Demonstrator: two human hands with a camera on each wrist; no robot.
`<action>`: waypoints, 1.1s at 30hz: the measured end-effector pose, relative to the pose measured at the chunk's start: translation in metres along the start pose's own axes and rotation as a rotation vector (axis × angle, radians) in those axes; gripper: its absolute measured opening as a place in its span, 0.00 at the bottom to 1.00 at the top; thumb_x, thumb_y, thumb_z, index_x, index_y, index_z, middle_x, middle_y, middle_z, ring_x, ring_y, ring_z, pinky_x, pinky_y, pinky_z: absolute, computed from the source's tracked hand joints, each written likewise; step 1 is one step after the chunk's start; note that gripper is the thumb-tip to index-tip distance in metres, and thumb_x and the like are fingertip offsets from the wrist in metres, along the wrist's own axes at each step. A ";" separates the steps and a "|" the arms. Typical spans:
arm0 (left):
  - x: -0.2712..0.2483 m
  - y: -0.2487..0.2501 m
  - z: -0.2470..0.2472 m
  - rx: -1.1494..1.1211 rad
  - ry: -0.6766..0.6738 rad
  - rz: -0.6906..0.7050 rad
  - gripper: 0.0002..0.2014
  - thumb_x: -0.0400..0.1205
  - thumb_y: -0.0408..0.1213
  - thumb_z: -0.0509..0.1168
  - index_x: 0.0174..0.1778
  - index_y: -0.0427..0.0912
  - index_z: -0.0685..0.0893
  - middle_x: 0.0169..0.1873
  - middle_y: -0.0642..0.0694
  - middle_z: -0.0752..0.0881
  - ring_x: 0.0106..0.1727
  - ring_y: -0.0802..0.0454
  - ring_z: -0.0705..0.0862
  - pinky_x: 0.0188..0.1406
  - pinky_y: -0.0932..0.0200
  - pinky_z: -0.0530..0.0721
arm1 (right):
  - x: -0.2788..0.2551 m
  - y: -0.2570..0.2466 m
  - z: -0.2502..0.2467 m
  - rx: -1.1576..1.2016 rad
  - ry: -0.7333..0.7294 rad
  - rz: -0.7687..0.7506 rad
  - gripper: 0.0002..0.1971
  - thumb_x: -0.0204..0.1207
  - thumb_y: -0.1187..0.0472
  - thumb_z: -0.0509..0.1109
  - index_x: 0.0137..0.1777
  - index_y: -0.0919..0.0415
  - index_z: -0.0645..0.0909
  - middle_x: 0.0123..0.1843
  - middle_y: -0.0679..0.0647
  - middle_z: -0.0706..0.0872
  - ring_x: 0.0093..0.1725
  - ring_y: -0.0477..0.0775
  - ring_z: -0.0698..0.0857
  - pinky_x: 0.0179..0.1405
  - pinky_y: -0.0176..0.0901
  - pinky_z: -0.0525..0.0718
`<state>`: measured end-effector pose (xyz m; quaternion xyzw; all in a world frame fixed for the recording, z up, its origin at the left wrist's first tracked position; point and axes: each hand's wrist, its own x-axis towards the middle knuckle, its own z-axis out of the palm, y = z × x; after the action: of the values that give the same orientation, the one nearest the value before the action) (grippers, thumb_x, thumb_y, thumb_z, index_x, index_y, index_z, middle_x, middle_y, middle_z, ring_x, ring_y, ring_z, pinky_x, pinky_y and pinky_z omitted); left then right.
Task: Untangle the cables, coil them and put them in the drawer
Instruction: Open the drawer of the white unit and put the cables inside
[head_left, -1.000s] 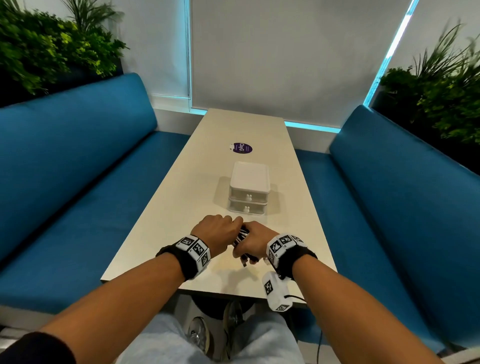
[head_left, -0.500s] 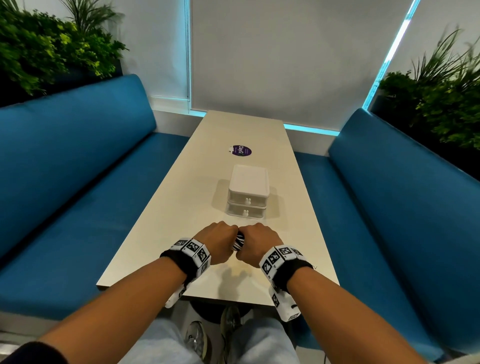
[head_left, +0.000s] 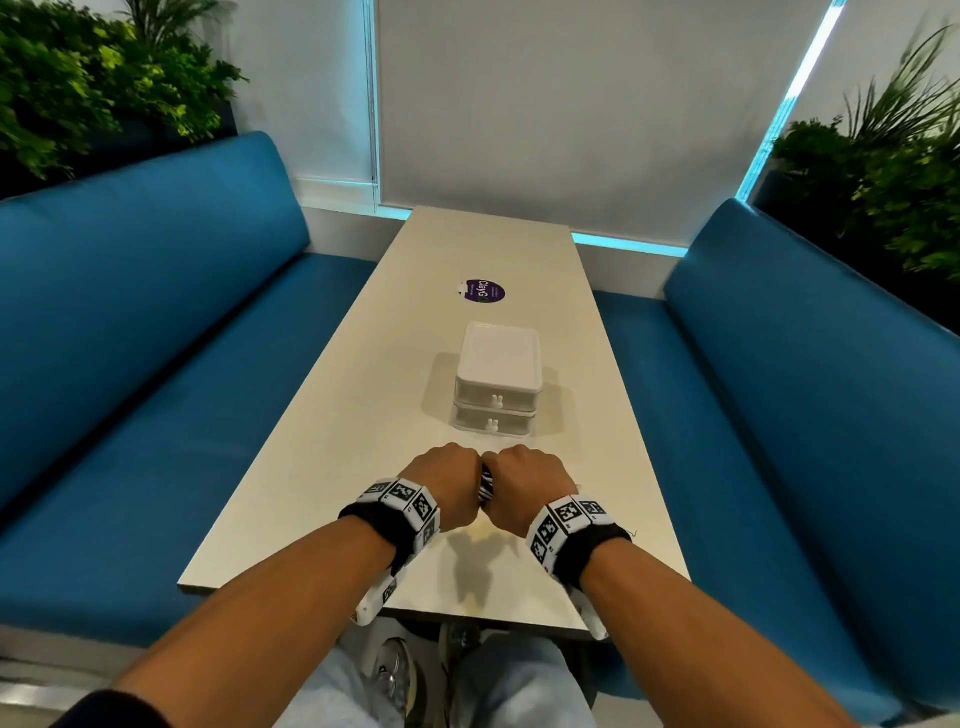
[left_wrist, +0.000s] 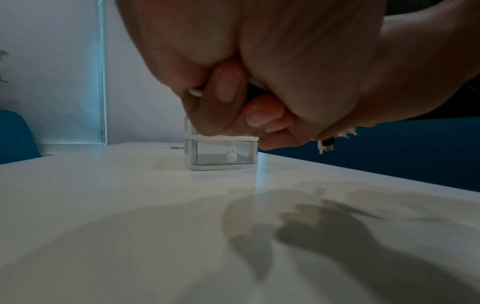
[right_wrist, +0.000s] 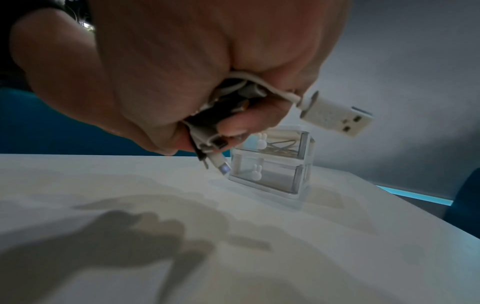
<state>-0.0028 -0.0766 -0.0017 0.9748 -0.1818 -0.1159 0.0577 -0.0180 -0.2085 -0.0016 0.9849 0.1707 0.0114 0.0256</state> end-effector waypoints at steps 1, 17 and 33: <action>0.003 -0.001 0.000 0.001 0.002 0.000 0.05 0.75 0.33 0.62 0.35 0.47 0.78 0.31 0.50 0.79 0.31 0.48 0.80 0.31 0.57 0.78 | 0.003 0.001 0.001 0.002 0.001 -0.004 0.06 0.74 0.54 0.66 0.48 0.54 0.78 0.41 0.52 0.84 0.34 0.58 0.78 0.32 0.45 0.73; 0.075 -0.058 0.009 -0.266 0.136 -0.339 0.17 0.83 0.52 0.62 0.55 0.42 0.83 0.56 0.39 0.85 0.47 0.38 0.83 0.44 0.53 0.79 | 0.085 0.058 -0.028 0.182 0.150 0.163 0.12 0.70 0.56 0.70 0.53 0.50 0.78 0.53 0.48 0.85 0.46 0.58 0.85 0.40 0.46 0.81; 0.062 0.001 0.044 -0.122 0.210 -0.284 0.23 0.86 0.59 0.53 0.58 0.44 0.81 0.53 0.44 0.86 0.51 0.43 0.87 0.47 0.53 0.83 | 0.050 0.037 -0.011 0.220 0.232 0.136 0.10 0.70 0.53 0.72 0.47 0.52 0.75 0.47 0.48 0.81 0.44 0.58 0.83 0.35 0.46 0.76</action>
<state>0.0421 -0.1036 -0.0571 0.9920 -0.0281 -0.0312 0.1187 0.0413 -0.2261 0.0117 0.9831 0.1057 0.1080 -0.1033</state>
